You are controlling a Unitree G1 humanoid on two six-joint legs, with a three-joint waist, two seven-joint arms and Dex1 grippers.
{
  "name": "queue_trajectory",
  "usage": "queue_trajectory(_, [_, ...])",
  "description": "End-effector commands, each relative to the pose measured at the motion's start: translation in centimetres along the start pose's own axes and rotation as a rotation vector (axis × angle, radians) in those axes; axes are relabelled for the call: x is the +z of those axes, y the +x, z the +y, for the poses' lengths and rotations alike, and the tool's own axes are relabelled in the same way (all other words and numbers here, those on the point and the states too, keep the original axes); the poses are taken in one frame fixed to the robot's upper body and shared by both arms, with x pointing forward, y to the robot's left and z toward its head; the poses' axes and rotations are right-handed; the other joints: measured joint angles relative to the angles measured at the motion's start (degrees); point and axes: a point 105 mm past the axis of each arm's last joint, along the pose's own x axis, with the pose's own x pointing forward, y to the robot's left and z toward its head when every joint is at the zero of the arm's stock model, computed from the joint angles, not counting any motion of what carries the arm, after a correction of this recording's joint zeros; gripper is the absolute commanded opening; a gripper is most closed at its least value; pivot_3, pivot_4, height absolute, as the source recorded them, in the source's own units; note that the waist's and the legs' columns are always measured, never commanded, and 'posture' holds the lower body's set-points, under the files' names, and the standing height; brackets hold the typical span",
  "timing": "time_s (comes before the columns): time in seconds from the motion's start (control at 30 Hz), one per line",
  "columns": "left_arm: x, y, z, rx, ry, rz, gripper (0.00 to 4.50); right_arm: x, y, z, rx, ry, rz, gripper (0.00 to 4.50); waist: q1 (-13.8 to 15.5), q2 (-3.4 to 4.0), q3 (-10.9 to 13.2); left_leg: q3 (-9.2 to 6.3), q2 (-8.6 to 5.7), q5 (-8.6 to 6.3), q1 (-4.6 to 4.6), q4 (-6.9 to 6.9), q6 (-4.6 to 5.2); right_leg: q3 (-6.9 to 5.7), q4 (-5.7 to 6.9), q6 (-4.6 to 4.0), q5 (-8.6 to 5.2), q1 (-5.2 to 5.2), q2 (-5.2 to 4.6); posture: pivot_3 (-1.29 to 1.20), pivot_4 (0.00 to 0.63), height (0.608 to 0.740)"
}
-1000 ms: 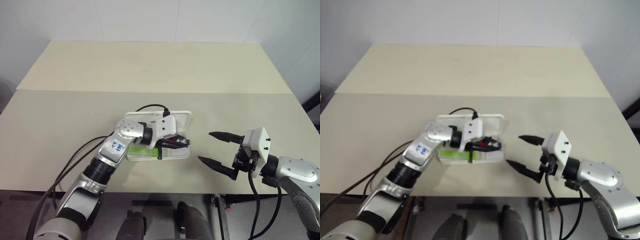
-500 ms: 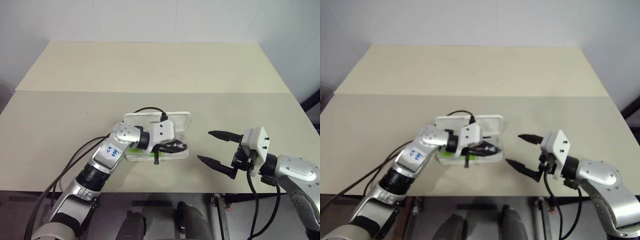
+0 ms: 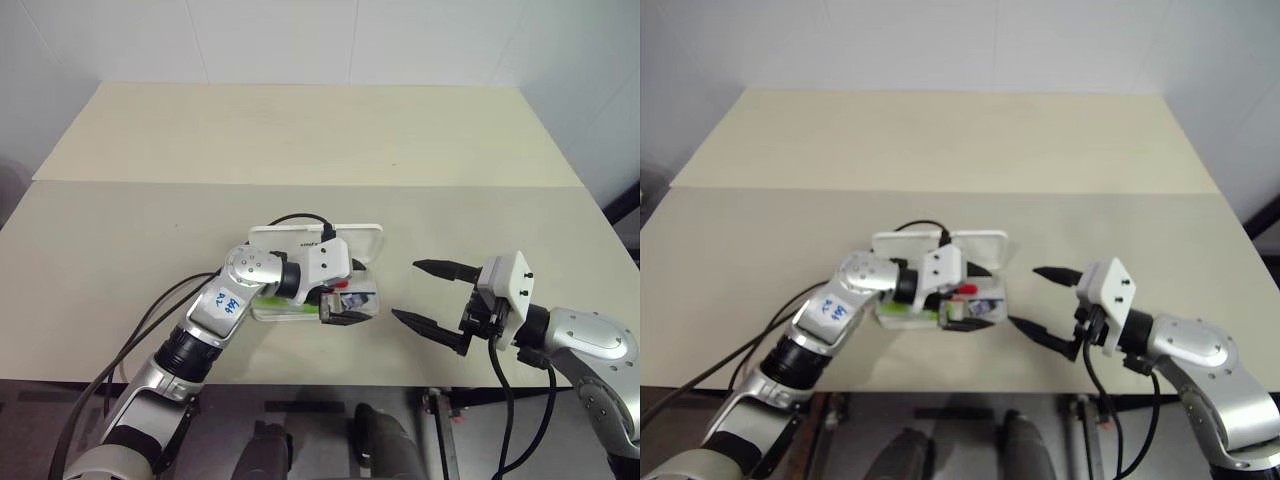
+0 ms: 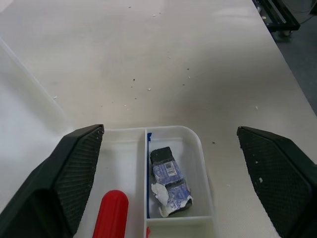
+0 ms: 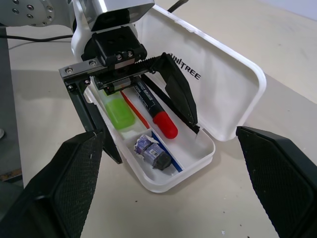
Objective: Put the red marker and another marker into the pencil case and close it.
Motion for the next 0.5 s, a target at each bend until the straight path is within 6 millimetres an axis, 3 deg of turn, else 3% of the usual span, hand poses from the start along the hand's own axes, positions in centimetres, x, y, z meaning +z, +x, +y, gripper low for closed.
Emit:
queue_trajectory(0.03, [2.0,-0.1,-0.2,-0.007,0.057,-0.062,4.49,0.7,0.0,-0.2,-0.01,-0.031,-0.028,4.5,0.0,0.0,0.0,0.0,0.0,0.0,0.0,0.0,0.0,0.0,0.0,0.0,0.0,0.0,0.0,0.0,0.15,0.74])
queue_trajectory(0.23, [2.1,-0.1,-0.3,-0.007,0.055,-0.065,4.49,0.7,0.0,-0.2,-0.01,-0.031,-0.028,4.5,0.0,0.0,0.0,0.0,0.0,0.0,0.0,0.0,0.0,0.0,0.0,0.0,0.0,0.0,0.0,0.0,0.15,0.74])
queue_trajectory(0.33, [5.7,-2.8,-1.1,-0.009,0.083,-0.215,4.49,0.9,-0.1,-0.3,0.002,-0.037,-0.028,4.5,-0.1,0.0,0.0,0.0,0.01,0.0,-0.03,0.0,0.0,0.01,0.01,0.0,0.0,-0.02,0.0,0.0,0.15,0.74])
queue_trajectory(0.5, [7.3,-6.2,-0.9,0.058,0.055,-0.282,4.49,1.3,-0.2,-0.6,0.001,-0.044,-0.045,4.5,-0.2,0.0,0.0,0.0,0.02,0.0,0.04,0.0,0.0,0.02,0.02,-0.02,-0.01,0.0,0.0,0.0,0.15,0.74])
